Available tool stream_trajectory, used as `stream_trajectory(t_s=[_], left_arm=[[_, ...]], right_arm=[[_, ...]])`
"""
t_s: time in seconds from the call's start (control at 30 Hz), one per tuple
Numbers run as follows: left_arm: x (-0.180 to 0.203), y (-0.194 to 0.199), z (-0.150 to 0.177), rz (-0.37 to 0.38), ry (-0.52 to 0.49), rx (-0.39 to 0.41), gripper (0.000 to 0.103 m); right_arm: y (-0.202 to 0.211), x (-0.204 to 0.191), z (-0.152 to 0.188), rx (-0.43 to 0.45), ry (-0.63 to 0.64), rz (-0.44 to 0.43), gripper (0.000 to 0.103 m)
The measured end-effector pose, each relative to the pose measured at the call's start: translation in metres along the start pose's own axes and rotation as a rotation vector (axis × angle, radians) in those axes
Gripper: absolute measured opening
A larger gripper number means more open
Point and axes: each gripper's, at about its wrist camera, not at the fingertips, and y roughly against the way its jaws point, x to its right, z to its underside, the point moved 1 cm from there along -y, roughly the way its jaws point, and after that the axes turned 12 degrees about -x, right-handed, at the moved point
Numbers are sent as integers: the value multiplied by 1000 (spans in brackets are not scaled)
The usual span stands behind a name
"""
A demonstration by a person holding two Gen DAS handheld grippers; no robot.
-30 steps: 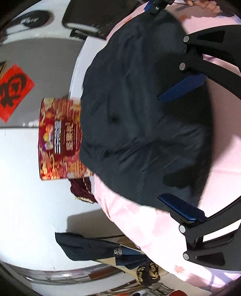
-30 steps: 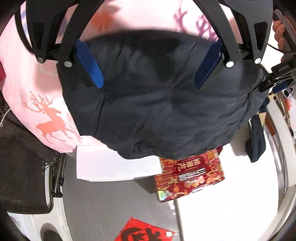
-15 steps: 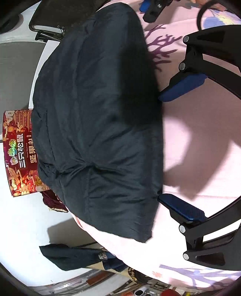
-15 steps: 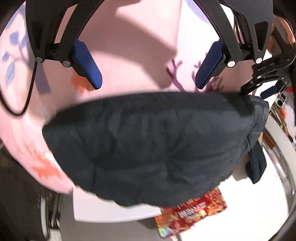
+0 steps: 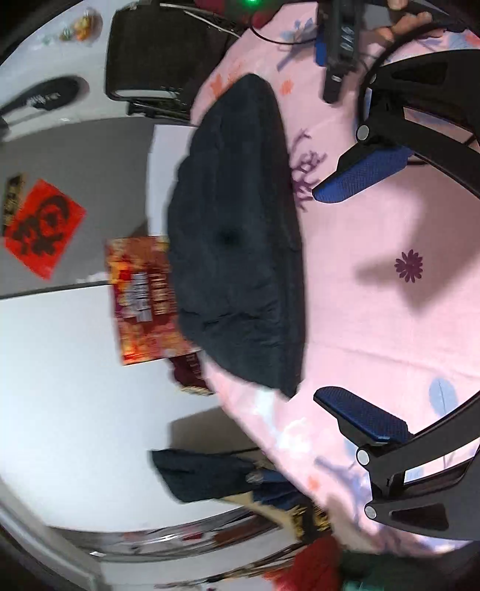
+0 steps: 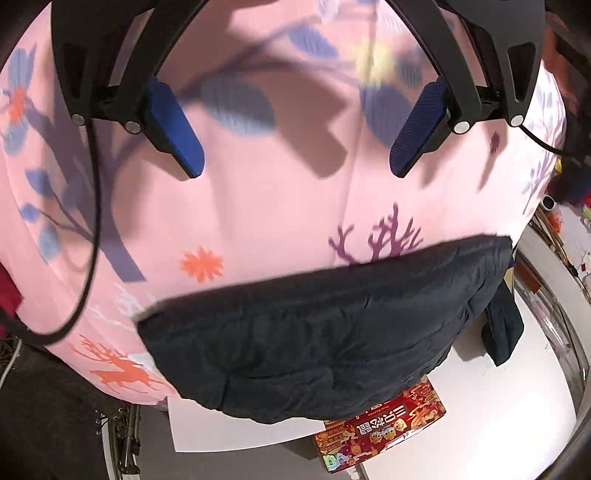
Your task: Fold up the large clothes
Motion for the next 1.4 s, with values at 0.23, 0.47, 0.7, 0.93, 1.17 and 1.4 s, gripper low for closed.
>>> stream_trajectory(t_s=[0.23,0.47,0.7,0.93,1.17,1.4], left_arm=[[-7,79,-8,32,5,152,100],[-1,146,-3,0,-16,280,100],[9,181,1,-26,-48,355,100],[9,142,2,-34,-39,267,100],[-7,63,-4,-13,14,87,100],[-24,35,-10,19,63,25,100]], right_arm=[[83,-15,33,196,83,51,98],[221,-42,51,541,143,-45,98],[260,-59,74,651,199,-90,98],[209,-62,61,539,211,-77,98],[126,-54,31,357,182,-46,98],[110,-46,13,354,144,-42,98]])
